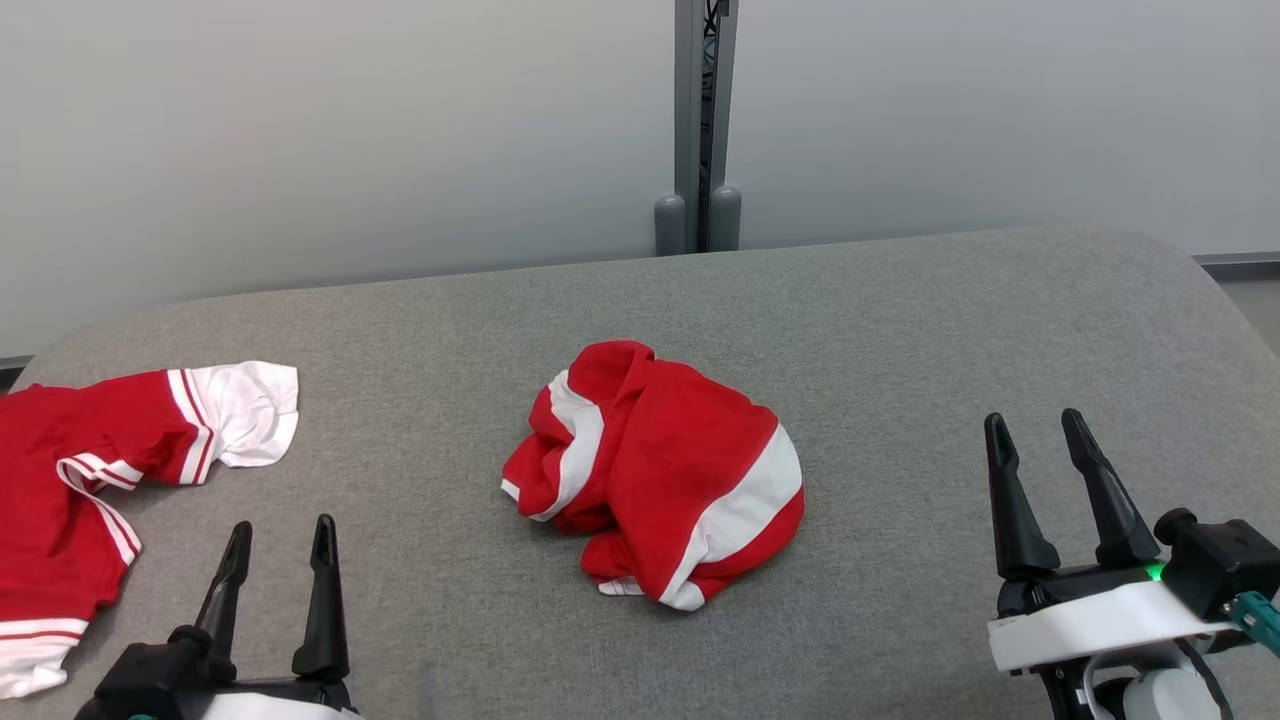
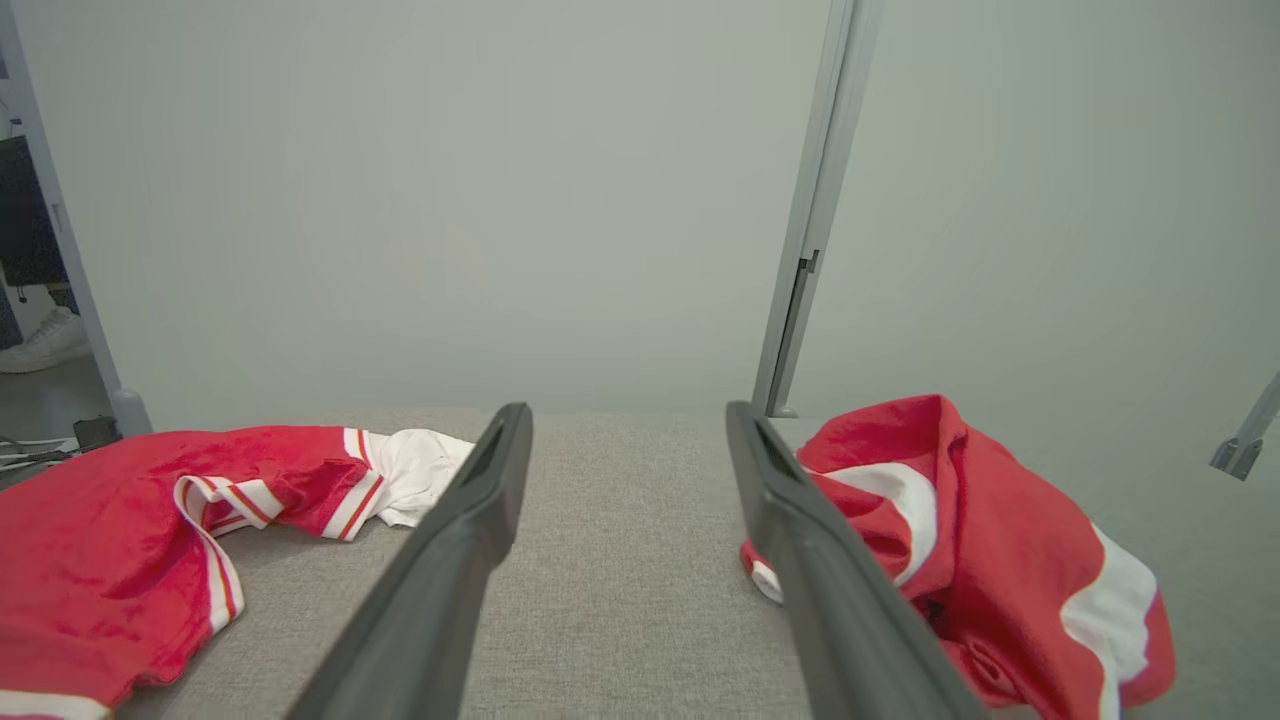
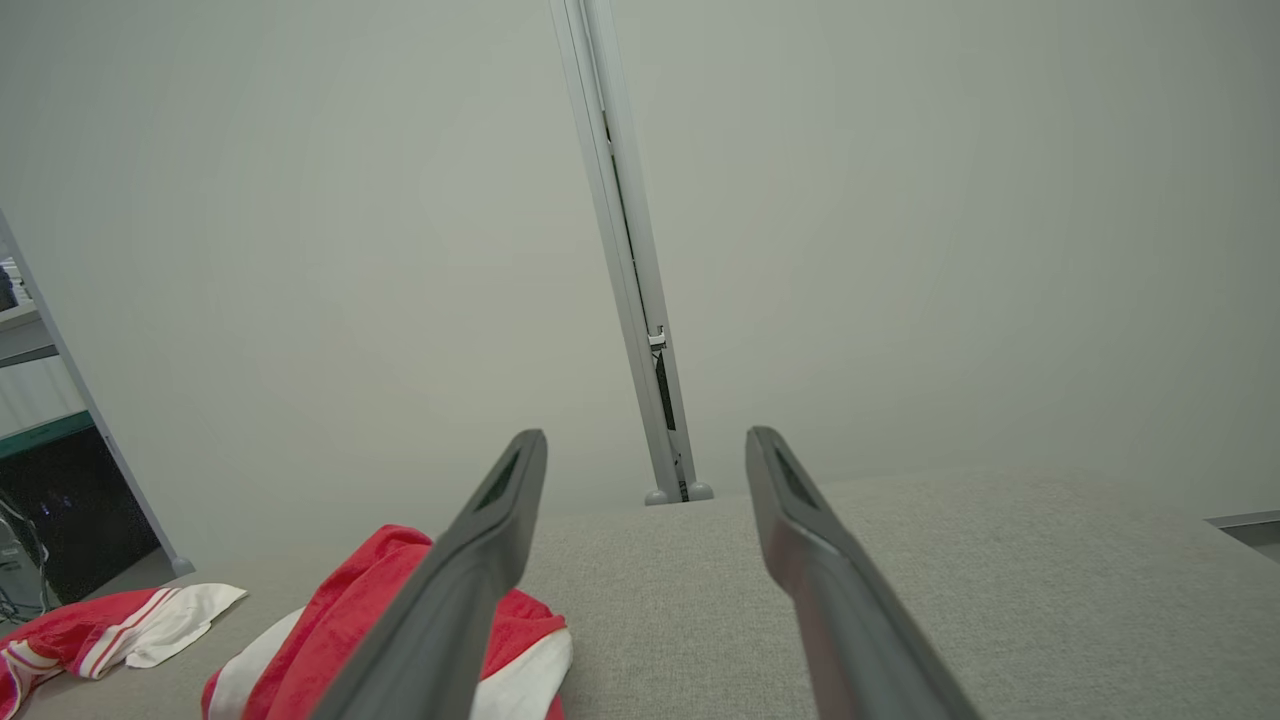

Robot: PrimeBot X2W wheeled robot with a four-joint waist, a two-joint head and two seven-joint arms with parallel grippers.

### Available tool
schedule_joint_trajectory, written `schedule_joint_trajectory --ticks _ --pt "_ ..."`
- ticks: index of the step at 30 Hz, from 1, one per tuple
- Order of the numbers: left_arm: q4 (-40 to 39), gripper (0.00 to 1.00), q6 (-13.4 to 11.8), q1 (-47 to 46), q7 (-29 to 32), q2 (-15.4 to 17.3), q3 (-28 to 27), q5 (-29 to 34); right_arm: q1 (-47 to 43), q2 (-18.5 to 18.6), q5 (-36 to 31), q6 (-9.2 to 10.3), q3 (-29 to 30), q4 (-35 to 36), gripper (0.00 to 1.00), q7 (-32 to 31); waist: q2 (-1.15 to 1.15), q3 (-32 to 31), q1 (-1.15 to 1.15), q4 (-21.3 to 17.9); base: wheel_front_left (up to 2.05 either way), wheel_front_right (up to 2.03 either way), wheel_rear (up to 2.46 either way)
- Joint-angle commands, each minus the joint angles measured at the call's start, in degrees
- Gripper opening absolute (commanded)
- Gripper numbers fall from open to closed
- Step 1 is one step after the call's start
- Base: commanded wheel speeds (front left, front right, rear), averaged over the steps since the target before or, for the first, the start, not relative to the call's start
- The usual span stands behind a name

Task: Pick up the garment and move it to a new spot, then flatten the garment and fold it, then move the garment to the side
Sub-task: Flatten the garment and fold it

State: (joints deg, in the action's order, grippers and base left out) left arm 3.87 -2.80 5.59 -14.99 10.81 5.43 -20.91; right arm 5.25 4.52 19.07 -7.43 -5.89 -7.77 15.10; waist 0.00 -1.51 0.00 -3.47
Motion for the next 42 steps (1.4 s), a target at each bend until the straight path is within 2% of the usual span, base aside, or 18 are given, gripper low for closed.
schedule_joint_trajectory --ticks 1,5,10,17,20,31,37,39,41,42 --pt "0.33 1.00 0.36 -0.65 -0.29 -0.25 -0.08 -0.54 0.35 0.43 -0.04 -0.12 0.09 -0.06 1.00 0.09 0.00 0.01 0.00 -0.04 0.00 0.00 0.00" --pt "2.98 1.00 2.24 -1.48 1.46 -1.33 2.33 -1.62 0.84 0.39 0.00 -0.12 -0.13 -0.18 1.00 0.09 0.00 0.06 0.00 -0.33 0.00 0.00 0.00" --pt "7.57 1.00 4.26 -3.43 7.31 -2.22 6.10 -2.36 1.61 0.07 0.25 -0.12 -1.12 -0.32 1.00 0.09 0.00 0.35 0.00 -1.31 0.00 0.00 0.00" --pt "15.50 1.00 8.42 -7.73 16.56 -2.76 13.02 -3.13 2.74 0.03 0.44 -0.12 -1.87 -0.29 1.00 0.09 0.00 1.32 0.00 -3.61 0.00 0.00 0.00" --pt "19.43 1.00 9.20 -9.60 19.51 -3.34 15.53 -3.75 3.32 -0.02 0.53 -0.12 -2.21 -0.37 1.00 0.09 0.00 1.90 0.00 -5.10 0.00 0.00 0.00" --pt "27.29 1.00 9.78 -17.53 29.17 -2.78 18.02 -6.43 4.64 -0.20 0.84 -0.12 -3.01 -0.43 1.00 0.09 0.00 3.70 0.00 -10.32 0.00 0.00 0.00" --pt "29.75 0.99 9.06 -20.54 30.04 -2.34 16.73 -7.62 5.03 -0.55 1.09 -0.12 -2.92 -0.19 1.00 0.09 0.00 5.14 0.00 -12.94 0.00 0.00 0.00" --pt "30.37 0.79 9.32 -21.80 30.62 -2.61 16.90 -8.22 5.11 -0.63 1.17 -0.12 -2.78 -0.11 1.00 0.09 0.00 5.52 0.00 -13.30 0.00 0.00 0.00" --pt "31.18 0.48 9.45 -22.16 31.20 -2.83 17.45 -8.64 5.13 -0.70 1.16 -0.12 -2.66 -0.08 1.00 0.09 0.00 5.81 0.00 -13.45 0.00 0.00 0.00" --pt "31.42 0.36 9.55 -22.30 31.20 -2.92 17.63 -8.73 5.21 -0.76 1.12 -0.12 -2.60 -0.05 1.00 0.09 0.00 5.92 0.00 -13.47 0.00 0.00 0.00"
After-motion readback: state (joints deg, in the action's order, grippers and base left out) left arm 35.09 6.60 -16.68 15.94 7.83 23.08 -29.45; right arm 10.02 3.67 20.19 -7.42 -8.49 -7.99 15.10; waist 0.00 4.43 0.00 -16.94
